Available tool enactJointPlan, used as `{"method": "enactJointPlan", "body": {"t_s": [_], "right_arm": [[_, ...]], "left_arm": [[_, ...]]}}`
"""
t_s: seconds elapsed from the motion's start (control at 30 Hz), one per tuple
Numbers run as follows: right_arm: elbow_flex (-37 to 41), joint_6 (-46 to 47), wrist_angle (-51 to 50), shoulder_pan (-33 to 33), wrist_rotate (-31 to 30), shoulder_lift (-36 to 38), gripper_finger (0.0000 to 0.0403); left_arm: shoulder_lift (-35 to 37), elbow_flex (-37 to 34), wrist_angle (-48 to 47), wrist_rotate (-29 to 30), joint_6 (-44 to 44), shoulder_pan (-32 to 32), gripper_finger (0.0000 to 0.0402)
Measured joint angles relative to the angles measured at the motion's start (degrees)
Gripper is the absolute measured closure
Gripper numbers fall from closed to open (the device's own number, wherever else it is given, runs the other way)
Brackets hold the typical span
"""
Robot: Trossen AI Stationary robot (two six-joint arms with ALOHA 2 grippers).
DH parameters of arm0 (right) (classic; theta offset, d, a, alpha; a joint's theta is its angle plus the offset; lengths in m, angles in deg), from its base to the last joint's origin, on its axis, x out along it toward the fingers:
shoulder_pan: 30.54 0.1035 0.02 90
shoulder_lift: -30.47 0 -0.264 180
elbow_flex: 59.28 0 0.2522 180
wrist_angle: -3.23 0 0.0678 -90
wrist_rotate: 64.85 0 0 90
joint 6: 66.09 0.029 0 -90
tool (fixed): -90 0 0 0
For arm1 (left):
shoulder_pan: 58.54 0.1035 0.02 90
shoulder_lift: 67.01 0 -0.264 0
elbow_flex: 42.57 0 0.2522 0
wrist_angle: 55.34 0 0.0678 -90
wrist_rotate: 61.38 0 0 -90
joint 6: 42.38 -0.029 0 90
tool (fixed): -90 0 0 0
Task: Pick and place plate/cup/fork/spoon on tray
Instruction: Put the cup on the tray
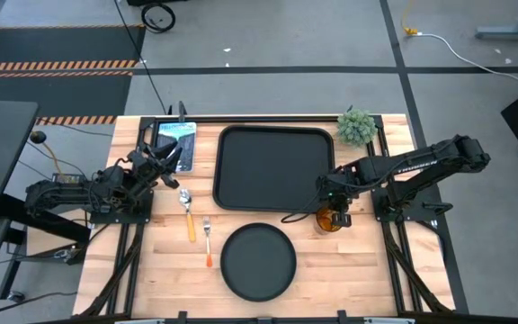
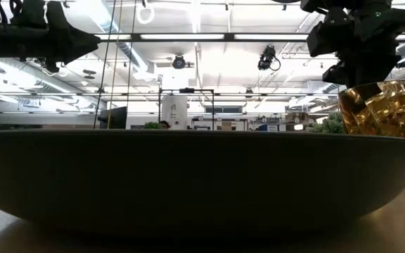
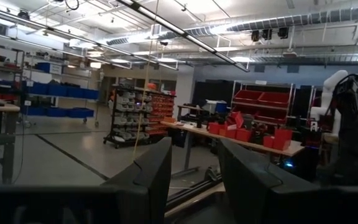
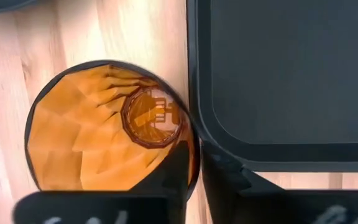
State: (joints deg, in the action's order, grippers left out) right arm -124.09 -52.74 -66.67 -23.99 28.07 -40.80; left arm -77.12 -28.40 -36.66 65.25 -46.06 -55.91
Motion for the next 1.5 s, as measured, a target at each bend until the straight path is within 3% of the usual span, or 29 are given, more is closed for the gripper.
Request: {"method": "enactJointPlan", "body": {"t_s": [0.13, 0.27, 0.77, 1.17, 1.5], "right_arm": [[0.02, 0.11, -0.27, 0.28, 0.28, 0.02, 0.0388], [0.02, 0.17, -0.23, 0.23, 0.40, 0.02, 0.0391], [-3.35, 1.57, -1.26, -2.07, 3.77, -0.02, 0.0390], [-12.34, -8.58, -4.92, -15.38, 7.71, 0.00, 0.0391], [-14.27, -21.72, -5.72, -34.50, 5.55, -0.73, 0.0391]], "left_arm": [[0.01, -0.01, -1.37, -3.18, 0.00, -0.03, 0.0260], [0.00, -0.01, -3.56, -6.01, -0.45, -0.05, 0.0260], [0.00, -0.01, -3.64, -6.03, -0.46, -0.03, 0.0260], [0.00, 0.00, -3.60, -6.03, -0.44, -0.03, 0.0260], [0.00, -0.02, -3.60, -6.03, -0.42, -0.03, 0.0260]]}}
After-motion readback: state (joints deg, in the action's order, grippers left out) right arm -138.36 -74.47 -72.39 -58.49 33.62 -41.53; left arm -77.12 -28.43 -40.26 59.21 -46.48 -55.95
